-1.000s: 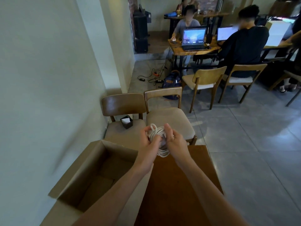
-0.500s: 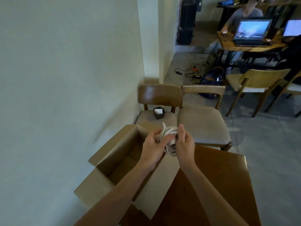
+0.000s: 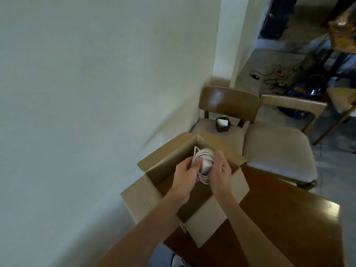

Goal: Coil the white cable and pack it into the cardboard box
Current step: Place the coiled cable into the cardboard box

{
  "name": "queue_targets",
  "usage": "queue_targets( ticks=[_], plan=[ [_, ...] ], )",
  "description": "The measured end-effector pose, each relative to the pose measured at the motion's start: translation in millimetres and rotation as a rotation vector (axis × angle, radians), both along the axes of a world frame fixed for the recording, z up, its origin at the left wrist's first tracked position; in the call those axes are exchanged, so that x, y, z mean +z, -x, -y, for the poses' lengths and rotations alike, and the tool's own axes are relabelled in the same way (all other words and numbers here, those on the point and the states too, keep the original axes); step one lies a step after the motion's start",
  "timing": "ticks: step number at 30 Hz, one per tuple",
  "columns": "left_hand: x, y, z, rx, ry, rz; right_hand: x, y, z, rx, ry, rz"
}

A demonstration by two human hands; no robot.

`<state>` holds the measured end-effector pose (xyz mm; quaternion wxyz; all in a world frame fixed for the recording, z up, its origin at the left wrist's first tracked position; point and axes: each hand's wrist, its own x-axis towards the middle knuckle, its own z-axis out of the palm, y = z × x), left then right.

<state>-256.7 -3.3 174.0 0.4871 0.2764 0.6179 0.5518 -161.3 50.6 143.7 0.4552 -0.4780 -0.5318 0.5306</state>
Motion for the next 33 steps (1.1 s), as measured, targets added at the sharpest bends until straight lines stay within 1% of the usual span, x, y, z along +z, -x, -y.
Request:
queue_targets(
  ticks=[3, 6, 8, 11, 12, 14, 16, 18, 21, 26, 33],
  plan=[
    [-10, 21, 6, 0.016, 0.108, 0.101, -17, 20, 2, 0.073, 0.011, 0.093],
    [-25, 41, 8, -0.011, 0.224, 0.224, -35, 37, 3, 0.110, 0.094, 0.172],
    [-36, 51, 6, -0.029, 0.292, 0.296, -49, 44, 3, 0.081, 0.194, 0.216],
    [-52, 65, 3, -0.011, 0.381, 0.443, -69, 51, 2, -0.001, 0.380, 0.230],
    [-58, 68, 2, -0.030, 0.403, 0.463, -74, 54, 1, -0.034, 0.434, 0.227],
    [-68, 70, 0, -0.053, 0.421, 0.451, -79, 60, 1, -0.077, 0.490, 0.218],
    [-77, 72, -4, -0.015, 0.455, 0.463, -83, 66, -1, -0.072, 0.479, 0.242],
    [-86, 75, -10, 0.031, 0.512, 0.514, -89, 71, -3, -0.059, 0.480, 0.260],
    [-96, 80, -18, 0.061, 0.605, 0.539, -97, 74, -8, -0.063, 0.547, 0.254],
    [-112, 81, -35, 0.123, 0.693, 0.503, -109, 84, -24, -0.134, 0.768, 0.143],
    [-133, 81, -58, 0.192, 0.747, 0.421, -132, 94, -51, -0.244, 1.055, -0.006]
  ],
)
